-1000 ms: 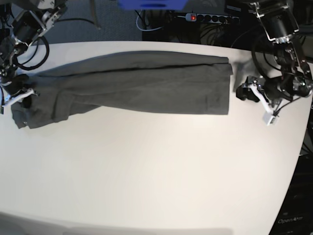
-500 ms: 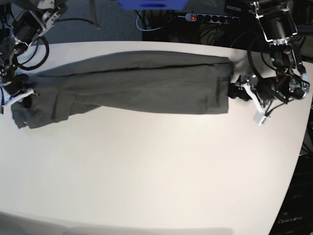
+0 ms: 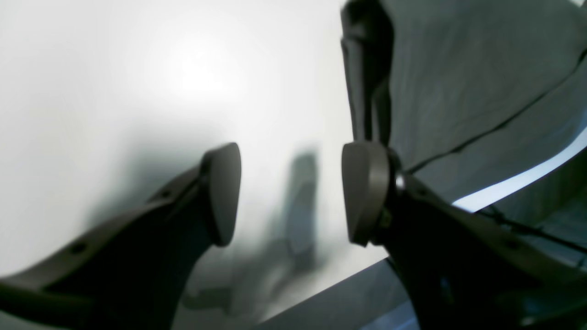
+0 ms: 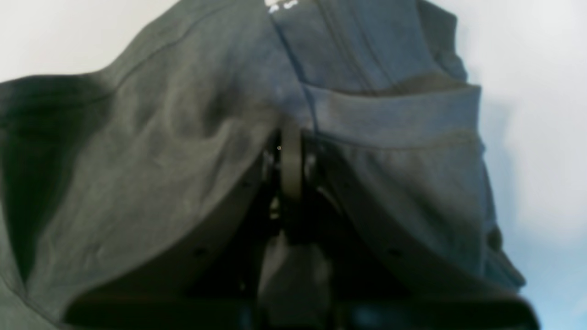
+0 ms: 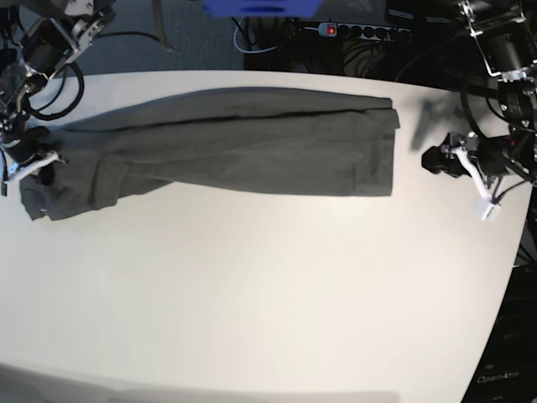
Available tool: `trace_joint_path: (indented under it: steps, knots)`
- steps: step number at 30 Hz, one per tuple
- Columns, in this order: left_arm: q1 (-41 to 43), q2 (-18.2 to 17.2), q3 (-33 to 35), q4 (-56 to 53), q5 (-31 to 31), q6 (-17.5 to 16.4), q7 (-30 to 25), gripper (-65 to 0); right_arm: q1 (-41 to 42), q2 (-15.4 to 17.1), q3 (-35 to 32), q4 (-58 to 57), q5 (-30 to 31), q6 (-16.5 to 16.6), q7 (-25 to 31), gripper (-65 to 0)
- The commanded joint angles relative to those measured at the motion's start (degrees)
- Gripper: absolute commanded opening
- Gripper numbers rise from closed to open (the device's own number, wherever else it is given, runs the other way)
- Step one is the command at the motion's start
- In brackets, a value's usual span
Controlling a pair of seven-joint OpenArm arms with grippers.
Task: Fold the T-shirt properly
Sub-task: 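Open the left gripper and move it off the strip end, then lower the left gripper and pinch the strip end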
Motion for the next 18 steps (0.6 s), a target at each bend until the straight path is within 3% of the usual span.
trace_joint_path:
  steps: [1, 5, 18]
  knots:
    - [-0.87, -0.65, -0.23, 0.64, -2.35, -0.17, -0.34, -30.2, -0.69, -0.77, 0.02, -0.48, -6.58, -1.56, -6.22, -64.4]
    - [-0.78, -0.04, 0.12, 0.56, -4.81, -0.17, -0.34, -30.2, -0.69, -1.29, 0.02, -0.39, -7.37, -1.56, -6.13, -64.4]
    - [-0.34, 6.29, 4.87, 0.38, -4.55, -0.17, -0.34, -30.2, -0.69, -1.12, 0.02, -0.39, -7.37, -1.56, -6.13, -64.4]
